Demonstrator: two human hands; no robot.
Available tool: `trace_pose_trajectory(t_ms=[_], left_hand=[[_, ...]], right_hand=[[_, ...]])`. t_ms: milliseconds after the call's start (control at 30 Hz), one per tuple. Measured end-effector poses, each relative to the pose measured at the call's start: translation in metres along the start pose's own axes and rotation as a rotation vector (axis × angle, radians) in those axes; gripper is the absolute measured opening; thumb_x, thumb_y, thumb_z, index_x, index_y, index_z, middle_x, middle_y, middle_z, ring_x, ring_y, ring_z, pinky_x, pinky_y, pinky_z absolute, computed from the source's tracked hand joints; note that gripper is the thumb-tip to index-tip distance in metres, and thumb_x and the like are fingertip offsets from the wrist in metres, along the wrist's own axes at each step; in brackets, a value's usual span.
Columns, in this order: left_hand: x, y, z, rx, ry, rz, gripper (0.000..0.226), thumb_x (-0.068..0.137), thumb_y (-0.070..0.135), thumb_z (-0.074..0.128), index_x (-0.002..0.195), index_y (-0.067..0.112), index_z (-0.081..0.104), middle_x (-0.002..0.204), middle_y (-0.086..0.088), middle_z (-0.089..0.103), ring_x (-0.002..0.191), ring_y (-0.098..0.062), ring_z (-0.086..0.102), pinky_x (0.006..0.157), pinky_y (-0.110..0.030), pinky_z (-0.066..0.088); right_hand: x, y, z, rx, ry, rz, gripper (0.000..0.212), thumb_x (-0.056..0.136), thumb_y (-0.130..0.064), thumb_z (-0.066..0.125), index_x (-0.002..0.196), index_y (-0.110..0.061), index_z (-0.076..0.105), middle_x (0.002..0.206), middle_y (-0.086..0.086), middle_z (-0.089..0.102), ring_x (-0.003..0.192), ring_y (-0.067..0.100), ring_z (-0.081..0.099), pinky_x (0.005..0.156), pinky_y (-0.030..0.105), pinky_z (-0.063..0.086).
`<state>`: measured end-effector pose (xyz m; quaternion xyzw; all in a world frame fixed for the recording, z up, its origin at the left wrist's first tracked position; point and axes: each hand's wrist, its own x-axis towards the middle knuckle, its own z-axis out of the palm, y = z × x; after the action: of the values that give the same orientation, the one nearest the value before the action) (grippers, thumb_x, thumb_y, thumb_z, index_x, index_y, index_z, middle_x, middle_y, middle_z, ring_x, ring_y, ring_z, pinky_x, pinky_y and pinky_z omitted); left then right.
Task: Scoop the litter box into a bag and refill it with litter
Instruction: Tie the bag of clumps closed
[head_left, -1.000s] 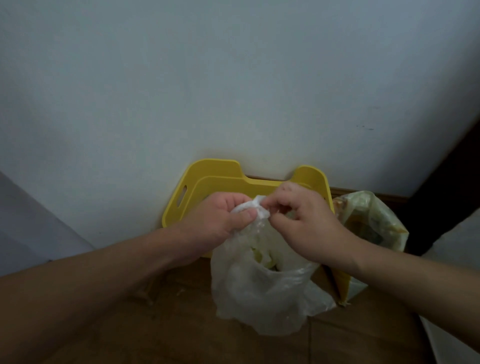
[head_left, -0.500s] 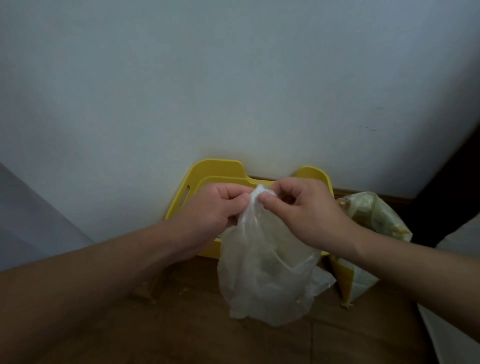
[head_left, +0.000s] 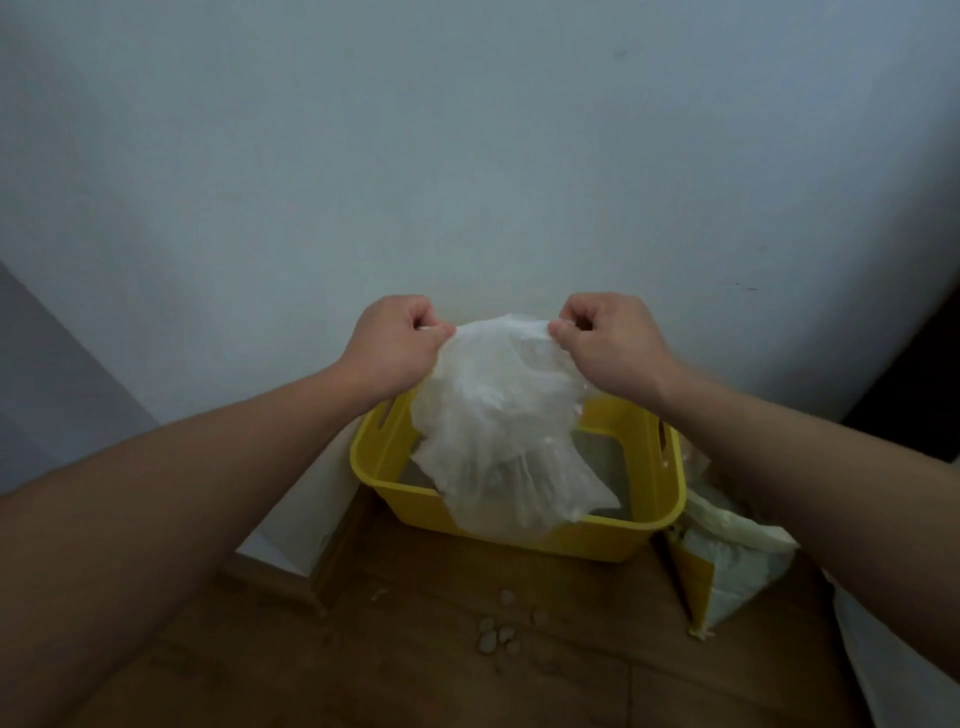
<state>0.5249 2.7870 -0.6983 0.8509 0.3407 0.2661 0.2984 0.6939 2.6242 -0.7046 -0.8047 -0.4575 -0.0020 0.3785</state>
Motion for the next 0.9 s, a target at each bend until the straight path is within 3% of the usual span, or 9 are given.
trace_pose_trajectory(t_ms=[100, 267, 400, 533, 900], left_hand=[[0.006, -0.020, -0.003, 0.145, 0.036, -0.052, 0.027, 0.089, 0.023, 0.066, 0.066, 0.012, 0.057, 0.068, -0.002, 0.058, 0.070, -0.020, 0.053, 0.063, -0.032, 0.041], [-0.001, -0.045, 0.013, 0.243, 0.066, -0.175, 0.028, 0.092, 0.027, 0.061, 0.072, 0.008, 0.058, 0.071, -0.006, 0.059, 0.060, -0.019, 0.052, 0.047, -0.026, 0.032], [-0.007, -0.062, 0.025, 0.282, 0.085, -0.264, 0.028, 0.092, 0.028, 0.061, 0.071, 0.010, 0.058, 0.070, -0.003, 0.058, 0.066, -0.021, 0.053, 0.054, -0.029, 0.033], [-0.008, -0.070, 0.030, 0.297, 0.099, -0.348, 0.025, 0.092, 0.029, 0.061, 0.077, 0.009, 0.062, 0.078, -0.006, 0.060, 0.074, -0.024, 0.053, 0.064, -0.029, 0.037], [-0.012, -0.087, 0.029, 0.287, 0.095, -0.413, 0.024, 0.091, 0.027, 0.063, 0.075, 0.009, 0.062, 0.078, -0.007, 0.062, 0.076, -0.027, 0.059, 0.066, -0.032, 0.046]], right_hand=[[0.007, 0.024, 0.002, -0.075, -0.008, 0.038, 0.027, 0.089, -0.025, 0.061, 0.069, -0.007, 0.060, 0.060, 0.000, 0.056, 0.067, 0.024, 0.057, 0.059, 0.032, 0.040], [0.005, 0.048, 0.019, -0.239, -0.078, 0.058, 0.032, 0.089, -0.024, 0.057, 0.062, -0.009, 0.049, 0.059, 0.003, 0.052, 0.068, 0.029, 0.052, 0.057, 0.035, 0.037], [0.002, 0.062, 0.027, -0.298, -0.106, 0.116, 0.033, 0.089, -0.023, 0.056, 0.059, -0.012, 0.045, 0.062, 0.004, 0.051, 0.071, 0.032, 0.053, 0.057, 0.033, 0.034], [0.001, 0.072, 0.027, -0.355, -0.113, 0.197, 0.024, 0.089, -0.022, 0.054, 0.067, -0.013, 0.053, 0.073, 0.009, 0.056, 0.076, 0.032, 0.053, 0.061, 0.031, 0.036], [-0.003, 0.093, 0.022, -0.404, -0.143, 0.253, 0.021, 0.088, -0.022, 0.054, 0.069, -0.012, 0.056, 0.079, 0.014, 0.062, 0.082, 0.036, 0.058, 0.063, 0.030, 0.035]])
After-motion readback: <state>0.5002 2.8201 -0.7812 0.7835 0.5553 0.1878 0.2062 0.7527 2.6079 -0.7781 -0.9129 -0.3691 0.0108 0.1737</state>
